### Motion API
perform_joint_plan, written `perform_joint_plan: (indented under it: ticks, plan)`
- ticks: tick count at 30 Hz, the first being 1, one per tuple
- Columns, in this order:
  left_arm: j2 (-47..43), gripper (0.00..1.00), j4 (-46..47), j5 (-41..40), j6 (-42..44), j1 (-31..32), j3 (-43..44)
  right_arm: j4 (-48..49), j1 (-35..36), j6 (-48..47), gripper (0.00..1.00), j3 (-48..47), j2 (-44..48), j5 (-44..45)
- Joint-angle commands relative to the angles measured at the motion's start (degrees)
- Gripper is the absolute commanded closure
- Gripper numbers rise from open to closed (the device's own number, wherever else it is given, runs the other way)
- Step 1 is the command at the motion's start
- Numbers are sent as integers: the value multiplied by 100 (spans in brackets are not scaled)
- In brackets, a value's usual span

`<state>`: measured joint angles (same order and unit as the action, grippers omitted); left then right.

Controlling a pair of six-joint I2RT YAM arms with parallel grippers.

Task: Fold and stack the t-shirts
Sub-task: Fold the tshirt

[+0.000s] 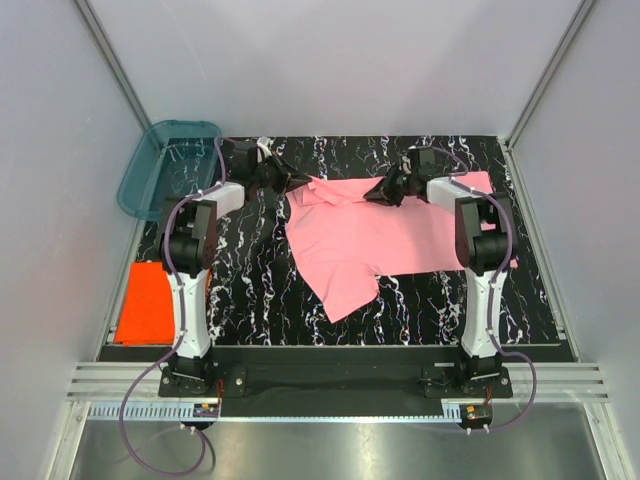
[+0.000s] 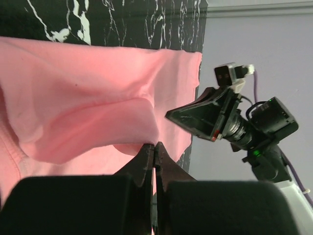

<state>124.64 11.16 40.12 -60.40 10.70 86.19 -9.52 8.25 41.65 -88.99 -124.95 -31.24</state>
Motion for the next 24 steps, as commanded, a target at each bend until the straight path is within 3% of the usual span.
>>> perform_joint_plan:
  ticks: [1, 11, 24]
  plan:
    - [131, 100, 132, 128, 37, -68, 363, 898, 220, 668, 78, -294, -319, -338]
    - [631, 100, 343, 137, -217, -86, 767, 1444, 678, 1152, 78, -110, -548, -66]
    - [597, 100, 378, 137, -253, -94, 767, 1743, 810, 1680, 78, 339, -522, 347]
